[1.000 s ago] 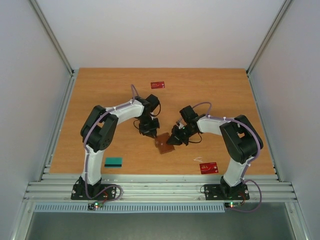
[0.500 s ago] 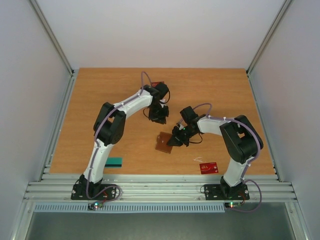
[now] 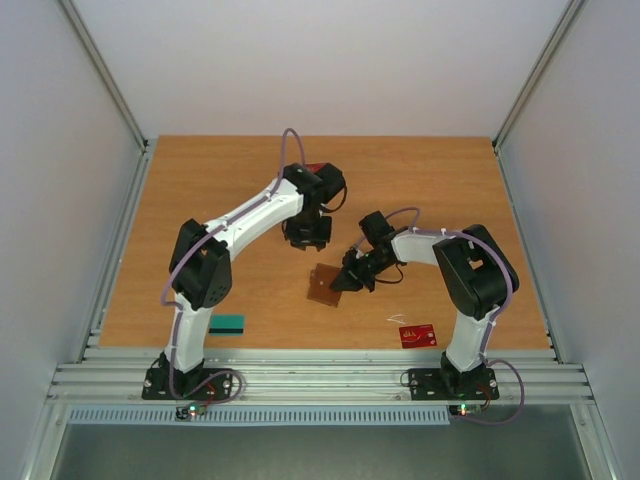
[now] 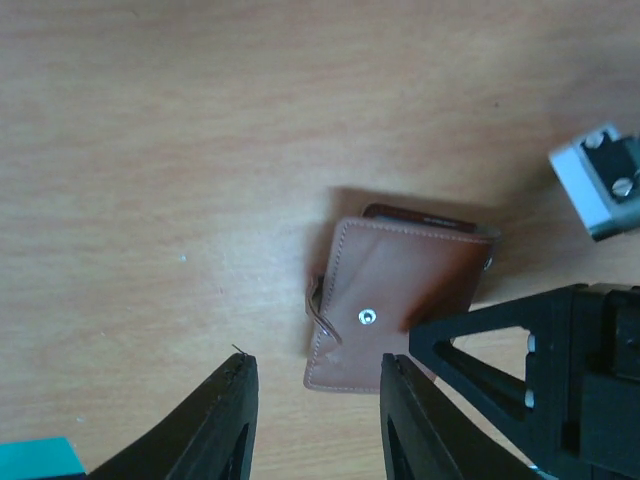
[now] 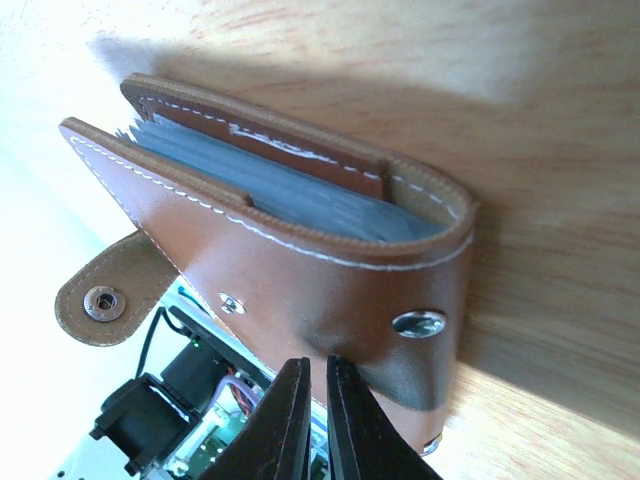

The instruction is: Put the credit cards into the card holder

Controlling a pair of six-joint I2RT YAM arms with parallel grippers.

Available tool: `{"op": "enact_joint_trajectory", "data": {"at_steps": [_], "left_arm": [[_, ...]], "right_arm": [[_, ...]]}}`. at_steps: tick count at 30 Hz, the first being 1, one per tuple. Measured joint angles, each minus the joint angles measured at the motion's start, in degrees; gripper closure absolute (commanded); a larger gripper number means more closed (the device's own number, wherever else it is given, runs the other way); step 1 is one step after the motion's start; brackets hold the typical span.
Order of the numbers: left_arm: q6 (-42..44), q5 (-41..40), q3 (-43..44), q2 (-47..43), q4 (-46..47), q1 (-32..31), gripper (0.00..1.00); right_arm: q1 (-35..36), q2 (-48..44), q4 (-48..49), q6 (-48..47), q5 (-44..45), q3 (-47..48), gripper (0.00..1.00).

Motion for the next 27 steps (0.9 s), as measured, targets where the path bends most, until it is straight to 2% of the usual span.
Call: {"op": "enact_joint_trajectory", "data": {"at_steps": [5,20,27], "left_arm": [[-2.89,-0.70,-1.16,0.07,-1.07,-2.21,0.66],[-6.99,1.64,-6.19,1.97,1.31,-2.25,0.69],[-7.69,2.21,-6.19,3.91,2.19,-2.78,0.75]], "right_arm": [[0.00,0.52,-0.26,-0.33,-0.13,0.35,0.91],[-0.26,0.98,-0.37,-2.29,-0.83,0.42,0.92],[-0.37,1.16,-0.39,-3.32,-1.16,0.42,0.92]]}}
